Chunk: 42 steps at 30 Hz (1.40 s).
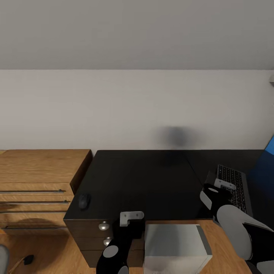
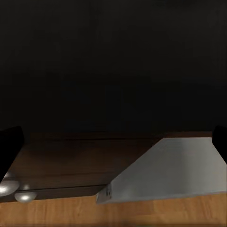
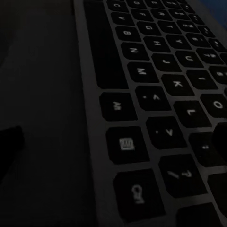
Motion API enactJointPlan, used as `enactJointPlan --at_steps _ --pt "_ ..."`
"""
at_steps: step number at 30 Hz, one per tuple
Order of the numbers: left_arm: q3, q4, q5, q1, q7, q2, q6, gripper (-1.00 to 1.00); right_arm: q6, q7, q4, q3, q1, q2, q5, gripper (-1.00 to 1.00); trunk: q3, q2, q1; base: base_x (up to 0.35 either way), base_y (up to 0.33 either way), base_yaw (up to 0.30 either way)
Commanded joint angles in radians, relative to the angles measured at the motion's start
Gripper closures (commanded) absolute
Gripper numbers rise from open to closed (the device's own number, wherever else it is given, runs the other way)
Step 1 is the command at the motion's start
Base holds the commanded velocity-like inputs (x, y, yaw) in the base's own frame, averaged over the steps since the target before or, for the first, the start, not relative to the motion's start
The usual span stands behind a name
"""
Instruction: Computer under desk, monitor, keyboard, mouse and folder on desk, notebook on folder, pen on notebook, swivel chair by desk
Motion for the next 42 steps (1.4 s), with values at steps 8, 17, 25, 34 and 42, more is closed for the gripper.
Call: enactJointPlan --at_steps 8,17,25,34,42 --pt "-0.002 -0.001 0.011 -0.001 0.010 0.000 0.002 -1.00 -0.005 0.000 0.059 -0.005 0.000 0.000 -0.019 -1.00 -0.001 0.000 0.000 -0.090 0.000 0.000" --pt "-0.002 -0.001 0.011 -0.001 0.010 0.000 0.002 -1.00 -0.005 0.000 0.059 -0.005 0.000 0.000 -0.019 -1.00 -0.001 0.000 0.000 -0.016 0.000 0.000" --pt "-0.002 -0.001 0.011 -0.001 0.010 0.000 0.002 -1.00 -0.005 0.000 0.059 -0.005 0.000 0.000 -0.019 -1.00 -0.001 0.000 0.000 -0.143 0.000 0.000" --pt "-0.002 -0.001 0.012 -0.001 0.010 0.000 0.002 -1.00 -0.005 0.000 0.059 -0.005 0.000 0.000 -0.019 -1.00 -0.001 0.000 0.000 -0.075 0.000 0.000" --pt "-0.004 -0.001 0.012 -0.001 0.010 0.000 0.003 -1.00 -0.005 0.000 0.059 -0.005 0.000 0.000 -0.019 -1.00 -0.001 0.000 0.000 -0.087 0.000 0.000"
